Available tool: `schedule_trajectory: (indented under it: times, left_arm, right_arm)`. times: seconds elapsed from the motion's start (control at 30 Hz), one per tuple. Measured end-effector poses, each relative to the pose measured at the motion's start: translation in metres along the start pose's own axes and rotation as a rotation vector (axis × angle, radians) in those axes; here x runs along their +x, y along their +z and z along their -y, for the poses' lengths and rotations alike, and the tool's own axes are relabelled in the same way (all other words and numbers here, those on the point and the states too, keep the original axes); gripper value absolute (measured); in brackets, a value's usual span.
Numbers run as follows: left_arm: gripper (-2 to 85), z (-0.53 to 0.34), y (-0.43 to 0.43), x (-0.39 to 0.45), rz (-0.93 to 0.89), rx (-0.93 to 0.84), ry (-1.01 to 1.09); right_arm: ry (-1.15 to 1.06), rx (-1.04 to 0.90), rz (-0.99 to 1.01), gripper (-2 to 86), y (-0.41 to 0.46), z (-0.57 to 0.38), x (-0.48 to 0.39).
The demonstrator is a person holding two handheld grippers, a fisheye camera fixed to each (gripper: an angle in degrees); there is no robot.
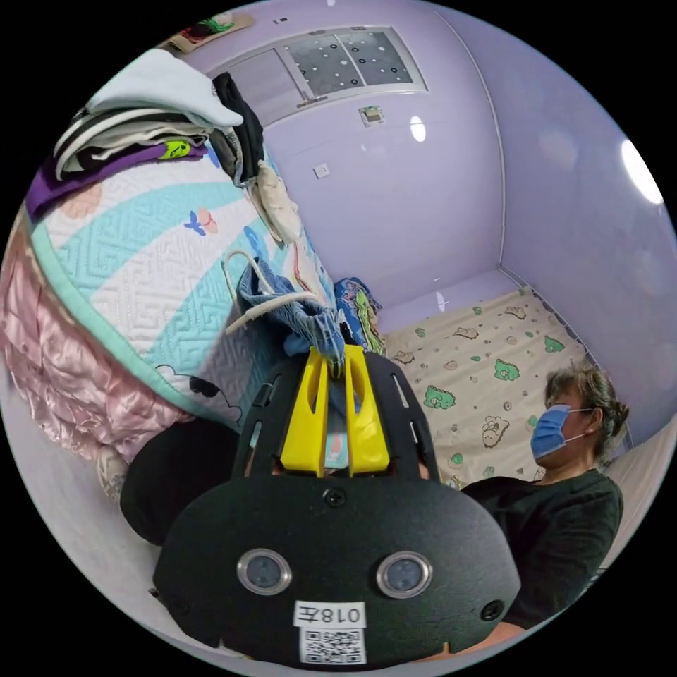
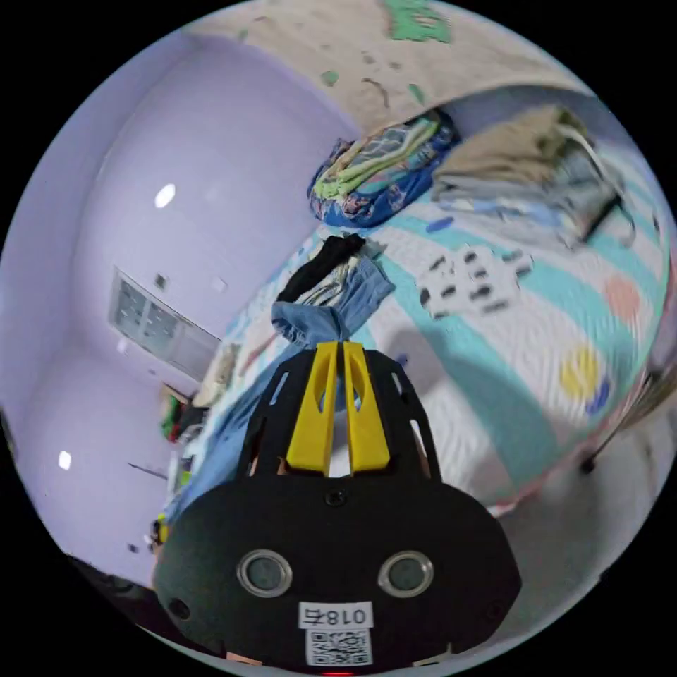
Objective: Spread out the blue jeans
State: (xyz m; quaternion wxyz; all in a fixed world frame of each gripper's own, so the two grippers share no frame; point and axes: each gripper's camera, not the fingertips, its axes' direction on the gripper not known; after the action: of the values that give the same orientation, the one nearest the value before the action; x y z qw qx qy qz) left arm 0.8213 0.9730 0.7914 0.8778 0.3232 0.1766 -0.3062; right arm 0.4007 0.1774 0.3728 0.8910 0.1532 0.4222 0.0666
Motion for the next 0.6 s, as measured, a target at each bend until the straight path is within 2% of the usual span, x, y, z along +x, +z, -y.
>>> schedule_trajectory:
  times: [0.07, 0.17, 0.33, 0.6]
  left_arm:
    - [3.2, -0.016, -0.019, -0.007, 0.0, 0.007, -0.008]
    - [3.2, -0.047, -0.051, -0.033, 0.033, 0.026, -0.076]
    - [3.4, -0.087, -0.071, -0.086, 0.019, 0.076, -0.233]
    - [3.4, -0.105, -0.075, -0.099, 0.005, 0.129, -0.266]
  right_arm:
    - [0.174, -0.028, 0.182, 0.5, -0.044, -0.053, 0.072]
    - [0.333, -0.095, 0.21, 1.3, -0.072, -0.116, 0.142]
    - [0.358, -0.047, 0.357, 6.0, -0.098, -0.15, 0.186]
    - [0.277, -0.131, 0.346, 13.8, -0.09, -0.148, 0.191]
